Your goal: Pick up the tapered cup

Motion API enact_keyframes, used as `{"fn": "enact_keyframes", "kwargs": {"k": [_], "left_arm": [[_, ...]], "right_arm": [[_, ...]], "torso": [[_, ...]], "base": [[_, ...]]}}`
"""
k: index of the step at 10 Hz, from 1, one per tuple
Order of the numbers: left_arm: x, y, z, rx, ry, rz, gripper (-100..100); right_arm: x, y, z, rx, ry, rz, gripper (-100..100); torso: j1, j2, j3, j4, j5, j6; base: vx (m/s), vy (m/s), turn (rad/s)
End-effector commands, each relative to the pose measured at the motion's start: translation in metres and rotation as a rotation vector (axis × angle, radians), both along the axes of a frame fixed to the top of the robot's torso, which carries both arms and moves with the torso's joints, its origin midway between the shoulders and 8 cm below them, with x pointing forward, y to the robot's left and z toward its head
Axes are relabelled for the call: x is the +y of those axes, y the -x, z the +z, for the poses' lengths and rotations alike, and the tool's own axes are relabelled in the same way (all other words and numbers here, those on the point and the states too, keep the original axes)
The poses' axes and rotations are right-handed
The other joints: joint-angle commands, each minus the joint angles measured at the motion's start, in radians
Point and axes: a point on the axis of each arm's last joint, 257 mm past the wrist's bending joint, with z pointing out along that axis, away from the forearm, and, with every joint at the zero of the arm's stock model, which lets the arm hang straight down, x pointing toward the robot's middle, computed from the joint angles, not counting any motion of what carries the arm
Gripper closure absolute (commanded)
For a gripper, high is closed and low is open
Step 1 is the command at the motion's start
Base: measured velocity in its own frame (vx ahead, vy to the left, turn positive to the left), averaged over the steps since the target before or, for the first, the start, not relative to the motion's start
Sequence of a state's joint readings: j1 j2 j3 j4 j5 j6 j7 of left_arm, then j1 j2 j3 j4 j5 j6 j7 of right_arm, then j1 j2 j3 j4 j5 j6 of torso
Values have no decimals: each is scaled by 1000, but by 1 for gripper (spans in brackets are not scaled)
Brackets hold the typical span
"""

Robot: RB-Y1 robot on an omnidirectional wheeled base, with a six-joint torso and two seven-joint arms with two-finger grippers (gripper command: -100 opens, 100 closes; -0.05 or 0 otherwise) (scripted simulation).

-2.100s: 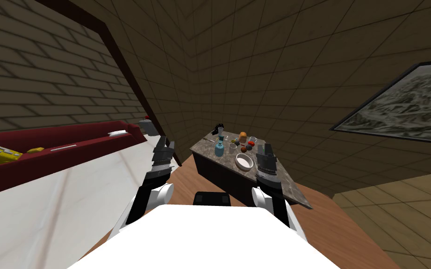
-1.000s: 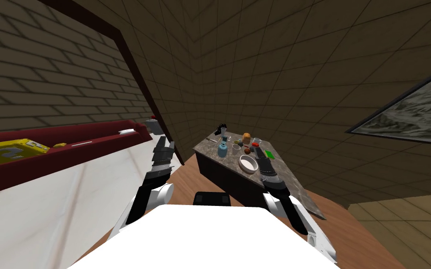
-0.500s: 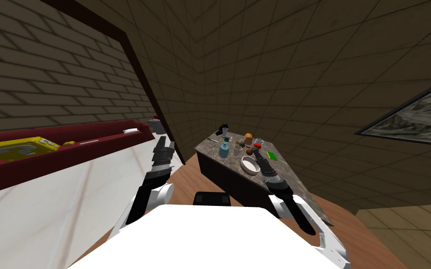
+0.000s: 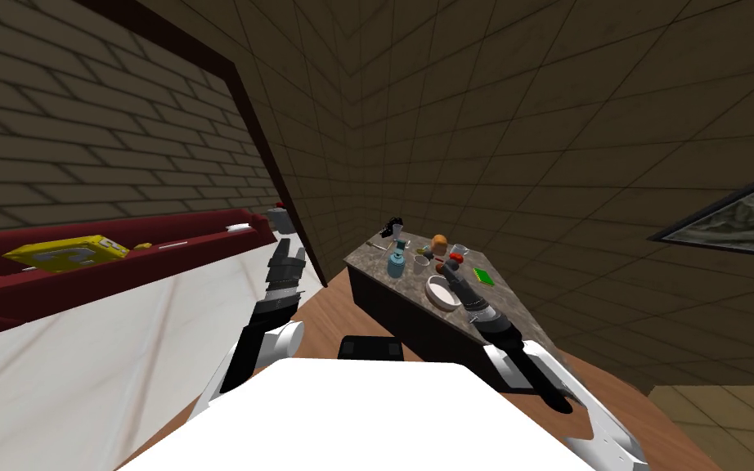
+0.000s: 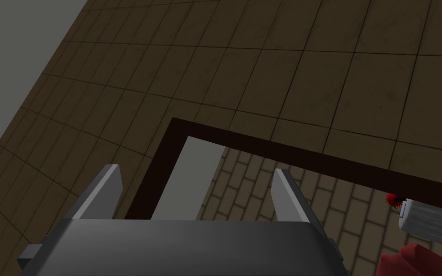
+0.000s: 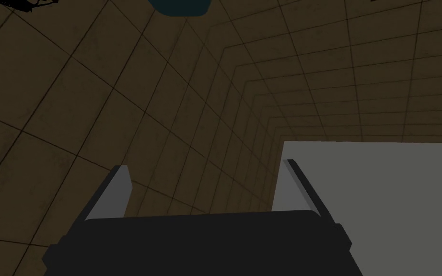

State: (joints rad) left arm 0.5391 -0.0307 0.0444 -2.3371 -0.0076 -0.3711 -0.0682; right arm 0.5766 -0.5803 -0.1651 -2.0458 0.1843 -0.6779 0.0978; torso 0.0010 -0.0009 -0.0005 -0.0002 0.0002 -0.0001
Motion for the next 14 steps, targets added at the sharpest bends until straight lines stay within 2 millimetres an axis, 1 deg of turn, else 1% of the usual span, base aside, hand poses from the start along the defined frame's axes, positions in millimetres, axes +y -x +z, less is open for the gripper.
{"fn": "enact_keyframes", "kwargs": {"k": [1,2,3,4,5,6,7,8,10,11,12,13,14], "left_arm": [[0,0,0,0,0,0,0],[0,0,0,0,0,0,0],[0,0,0,0,0,0,0],[0,0,0,0,0,0,0],[0,0,0,0,0,0,0],[0,0,0,0,0,0,0],[0,0,0,0,0,0,0],[0,0,0,0,0,0,0],[0,0,0,0,0,0,0],[0,0,0,0,0,0,0],[0,0,0,0,0,0,0],[0,0,0,0,0,0,0],[0,0,0,0,0,0,0]], "right_arm": [[-2,-1,-6,20,48,16,-100],[-10,-2,-16,50,89,14,-100],[-9,-3,-16,55,114,29,-100],[-18,-3,-27,85,154,25,-100],[-16,-4,-27,90,180,41,-100],[-26,-4,-38,120,220,37,-100],[-25,-4,-37,125,244,51,-100],[-35,-4,-48,155,283,47,-100],[-34,-5,-47,161,315,66,-100],[-44,-5,-57,193,365,68,-100],[-44,-5,-56,196,382,78,-100],[-55,-4,-66,228,426,78,-100],[-54,-5,-65,231,447,90,-100]], "torso": [[0,0,0,0,0,0],[0,0,0,0,0,0],[0,0,0,0,0,0],[0,0,0,0,0,0],[1,0,0,0,0,0],[0,0,0,0,0,0],[1,-1,0,0,0,0],[0,0,0,0,0,0],[0,0,0,0,0,0],[0,0,0,0,0,0],[0,0,0,0,0,0],[0,0,0,0,0,0],[1,0,0,0,0,0]], "base": [[10,15,43],[16,26,73],[10,16,43],[19,31,87],[13,21,56],[22,36,100],[10,17,46],[14,22,62],[9,15,37],[13,21,60],[7,10,28],[21,32,89],[23,37,94]]}}
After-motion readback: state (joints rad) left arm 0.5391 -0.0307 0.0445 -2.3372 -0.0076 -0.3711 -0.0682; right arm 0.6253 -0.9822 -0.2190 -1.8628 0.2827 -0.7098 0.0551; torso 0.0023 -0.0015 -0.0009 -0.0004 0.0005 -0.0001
